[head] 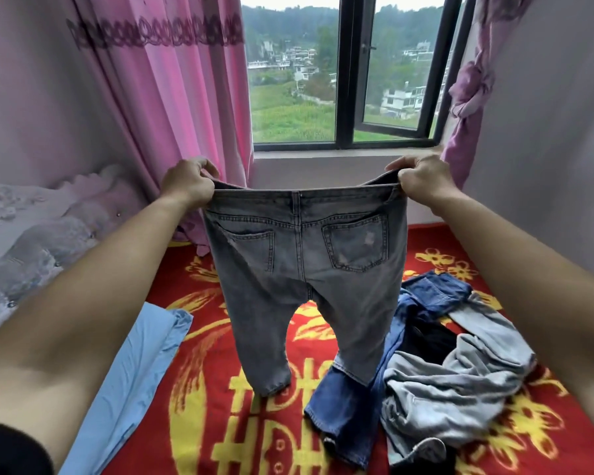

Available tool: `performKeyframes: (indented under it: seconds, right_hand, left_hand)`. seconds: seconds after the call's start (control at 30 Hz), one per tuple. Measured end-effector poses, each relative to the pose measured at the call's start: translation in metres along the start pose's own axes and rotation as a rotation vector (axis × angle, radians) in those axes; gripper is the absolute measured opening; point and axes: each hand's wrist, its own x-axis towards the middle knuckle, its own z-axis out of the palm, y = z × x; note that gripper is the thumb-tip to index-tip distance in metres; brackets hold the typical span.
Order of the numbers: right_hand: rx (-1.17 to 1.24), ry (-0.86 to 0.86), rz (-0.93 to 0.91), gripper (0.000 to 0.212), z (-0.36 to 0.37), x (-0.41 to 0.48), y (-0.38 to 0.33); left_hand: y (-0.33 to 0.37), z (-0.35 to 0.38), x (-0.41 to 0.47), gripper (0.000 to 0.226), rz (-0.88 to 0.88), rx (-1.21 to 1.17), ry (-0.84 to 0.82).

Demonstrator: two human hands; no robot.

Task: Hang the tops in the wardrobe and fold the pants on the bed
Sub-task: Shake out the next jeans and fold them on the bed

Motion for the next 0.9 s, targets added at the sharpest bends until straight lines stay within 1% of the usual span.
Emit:
performKeyframes:
  seconds: [0.1,0.17,0.23,0.3,0.37,0.4,0.47,0.5,0.6,0.63,0.67,0.73,0.83,0.9]
  right_hand:
    - [-0.204,-0.118,-0.121,0.051,-0.001,-0.008,0.011]
    - [-0.337,-0.184,-0.226,0.049,0.001,-0.013,0.016]
    - [-0.411,-0.265,-0.273,0.047,0.004,-0.017,0.021]
    - [-0.48,-0.328,-0.291,0.045,0.008,-0.021,0.027]
    - [-0.549,-0.371,-0.313,0.035,0.011,-0.026,0.034]
    - [-0.583,-0.399,-0.329,0.03,0.013,-0.028,0.038]
    - [-0.619,-0.457,-0.364,0.029,0.014,-0.03,0.045]
    - [-0.626,-0.465,-0.373,0.031,0.015,-0.032,0.049]
    - [-0.644,-0.377,-0.395,0.03,0.016,-0.04,0.064]
    - [-0.645,-0.342,-0.41,0.028,0.017,-0.043,0.07]
    - [-0.643,-0.317,-0.424,0.028,0.018,-0.046,0.074]
    - [-0.665,-0.319,-0.451,0.032,0.02,-0.052,0.08]
    - [-0.75,-0.399,-0.487,0.043,0.023,-0.059,0.091]
    - [-0.723,-0.434,-0.469,0.042,0.025,-0.064,0.097]
  left_hand:
    - [-0.007,0.008,-0.009,0.043,0.045,0.046,-0.134]
    - [-0.011,0.016,-0.017,0.044,0.085,0.082,-0.188]
    - [-0.015,0.023,-0.024,0.042,0.118,0.145,-0.256]
    - [-0.022,0.029,-0.031,0.039,0.091,0.131,-0.35]
    - [-0.028,0.034,-0.038,0.036,0.018,0.077,-0.451]
    - [-0.031,0.037,-0.043,0.031,-0.006,0.065,-0.474]
    - [-0.036,0.043,-0.05,0.019,-0.009,0.075,-0.449]
    - [-0.039,0.046,-0.053,0.014,0.003,0.086,-0.393]
    - [-0.048,0.058,-0.061,0.013,0.0,0.142,-0.116]
    - [-0.052,0.062,-0.064,0.013,-0.013,0.145,-0.068]
    - [-0.056,0.066,-0.067,0.014,-0.01,0.15,-0.062]
    - [-0.065,0.073,-0.07,0.026,0.073,0.208,-0.14]
    - [-0.079,0.078,-0.072,0.037,0.216,0.277,-0.282]
    - [-0.089,0.082,-0.077,0.035,0.266,0.265,-0.337]
